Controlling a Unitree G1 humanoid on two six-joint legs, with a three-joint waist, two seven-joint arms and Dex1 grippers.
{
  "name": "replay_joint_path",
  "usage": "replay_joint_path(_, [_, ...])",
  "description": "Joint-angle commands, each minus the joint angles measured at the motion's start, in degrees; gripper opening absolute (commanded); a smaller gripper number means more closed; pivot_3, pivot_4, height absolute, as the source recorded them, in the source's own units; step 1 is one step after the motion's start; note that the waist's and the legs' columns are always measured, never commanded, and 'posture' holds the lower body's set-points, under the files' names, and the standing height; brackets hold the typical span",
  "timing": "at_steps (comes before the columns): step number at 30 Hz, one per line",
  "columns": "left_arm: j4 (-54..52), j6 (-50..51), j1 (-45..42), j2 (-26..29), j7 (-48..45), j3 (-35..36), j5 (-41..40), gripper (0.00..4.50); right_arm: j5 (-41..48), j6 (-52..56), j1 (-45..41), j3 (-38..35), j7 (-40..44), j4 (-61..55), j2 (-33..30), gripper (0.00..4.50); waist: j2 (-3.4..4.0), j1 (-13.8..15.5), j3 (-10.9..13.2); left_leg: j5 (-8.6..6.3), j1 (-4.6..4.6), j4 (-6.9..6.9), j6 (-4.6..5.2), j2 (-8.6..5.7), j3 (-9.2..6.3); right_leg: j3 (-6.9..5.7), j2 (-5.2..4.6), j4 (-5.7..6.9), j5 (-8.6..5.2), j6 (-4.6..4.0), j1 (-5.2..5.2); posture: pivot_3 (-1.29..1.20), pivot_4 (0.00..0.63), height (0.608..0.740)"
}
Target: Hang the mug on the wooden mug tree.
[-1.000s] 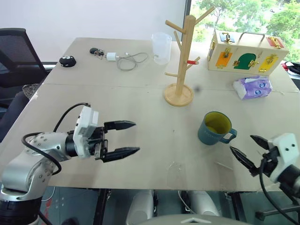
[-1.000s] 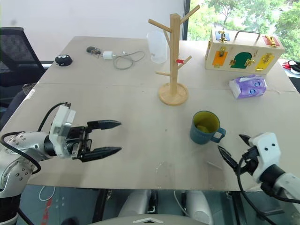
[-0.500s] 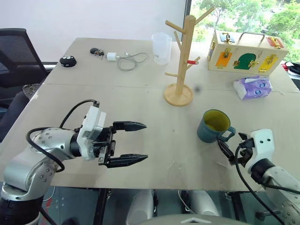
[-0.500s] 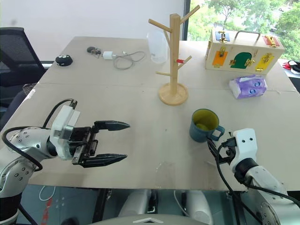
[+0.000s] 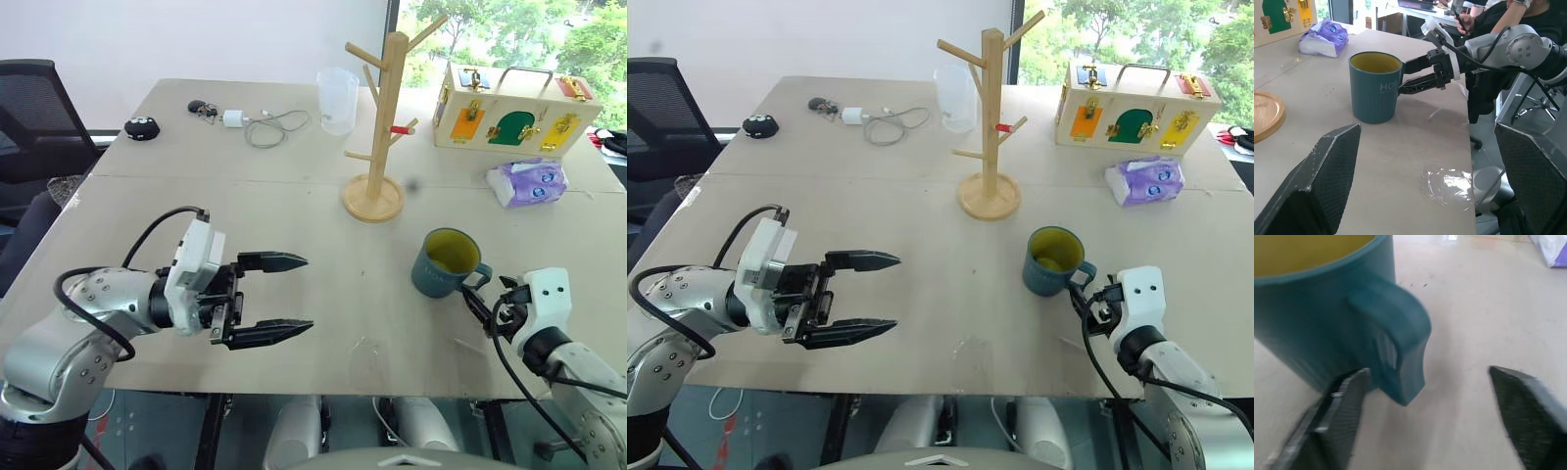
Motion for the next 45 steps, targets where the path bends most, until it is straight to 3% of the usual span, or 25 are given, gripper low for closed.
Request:
replay_joint_path(1, [-2.29,-0.73,0.53,0.44,0.38,1.48,-1.04,4.50,-0.22,-0.47,-1.39,-0.69,-0.48,-0.52,-0.16,2.07,0.00,0.00,0.00,0.00,0.00,0.00,0.00,0.00,0.00,0.00,0.00,0.00,0.00,0.00,0.00,0.00,0.150,0.740])
replay_joint_path(3, [-2.49,-0.78,0.74,0.51,0.48,1.63,-1.13,4.50,-0.58,-0.41,-2.06,-0.25,-0.63,-0.16,-0.09,0.97,0.00,0.00,0.00,0.00,0.00,0.00,0.00,0.00,0.00,0.00,0.00,0.00,0.00,0.00,0.00,0.00,0.150,0.740])
replay_joint_path(4, [-2.48,-0.81,0.74,0.58,0.51,1.70,-1.18,4.50,-0.91,-0.51,-2.46,0.14,-0.74,0.29,0.00,0.73,0.00,0.04,0.00,0.00,0.00,0.00,0.00,0.00,0.00,0.00,0.00,0.00,0.00,0.00,0.00,0.00,0.150,0.740])
replay_joint_path(5, [-2.53,-0.81,0.75,0.65,0.56,1.79,-1.25,4.50,-1.18,-0.63,-2.73,0.43,-0.80,0.72,0.09,0.22,0.00,0.03,0.00,0.00,0.00,0.00,0.00,0.00,0.00,0.00,0.00,0.00,0.00,0.00,0.00,0.00,0.150,0.740])
replay_joint_path(6, [-2.52,-0.83,0.73,0.72,0.58,1.87,-1.29,4.50,-1.44,-0.79,-2.97,0.70,-0.85,1.10,0.16,0.05,0.00,0.01,0.00,0.00,0.00,0.00,0.00,0.00,0.00,0.00,0.00,0.00,0.00,0.00,0.00,0.00,0.150,0.740])
replay_joint_path(12, [-1.71,-1.21,0.56,0.72,0.75,2.48,-1.29,4.50,-1.43,-1.28,-4.38,0.98,0.08,1.53,-0.02,0.05,-0.01,-0.01,-0.01,0.00,0.01,0.00,0.00,0.00,0.00,0.01,0.01,0.00,0.00,0.00,0.01,0.00,0.150,0.740])
replay_joint_path(16, [-1.25,-0.96,0.88,-1.30,3.67,3.51,-2.71,4.50,1.32,0.19,-11.10,-0.82,3.51,0.81,-3.75,0.05,0.04,-0.43,0.03,0.00,0.01,0.01,0.01,0.00,0.06,0.06,0.01,0.00,0.01,0.00,0.00,0.00,0.150,0.740])
replay_joint_path(20, [-1.33,-1.06,1.72,-3.22,6.12,4.73,-3.50,4.50,5.48,5.63,-23.35,-1.94,6.75,1.96,-10.10,0.05,0.04,-0.88,0.03,-0.03,0.04,0.02,0.07,-0.01,0.06,0.06,0.01,0.02,0.02,0.01,0.00,0.00,0.150,0.740])
replay_joint_path(26, [0.00,-3.75,4.66,-4.39,6.69,7.29,-1.08,4.50,7.84,16.93,-47.25,6.07,9.68,8.42,-16.82,0.05,0.02,-1.35,0.04,-0.03,0.00,-0.04,0.06,0.00,0.03,0.04,0.02,0.04,0.03,-0.04,-0.05,0.00,0.150,0.740])
replay_joint_path(32, [-0.89,-5.80,8.03,-4.86,7.32,9.50,-0.19,4.50,7.64,24.08,-62.19,11.27,9.10,17.39,-14.41,0.05,0.05,-1.27,0.07,0.01,-0.19,-0.11,-0.01,-0.05,0.03,0.01,-0.06,-0.05,0.04,-0.03,-0.16,0.00,0.150,0.740])
replay_joint_path(45, [-7.25,-4.62,11.72,-5.05,14.07,11.23,-2.65,4.50,5.03,22.49,-72.30,15.18,11.24,29.03,-10.17,0.05,0.08,-1.46,0.09,0.00,-0.25,-0.11,0.00,-0.04,-0.01,-0.08,-0.21,-0.09,0.15,0.16,-0.19,0.00,0.150,0.740])
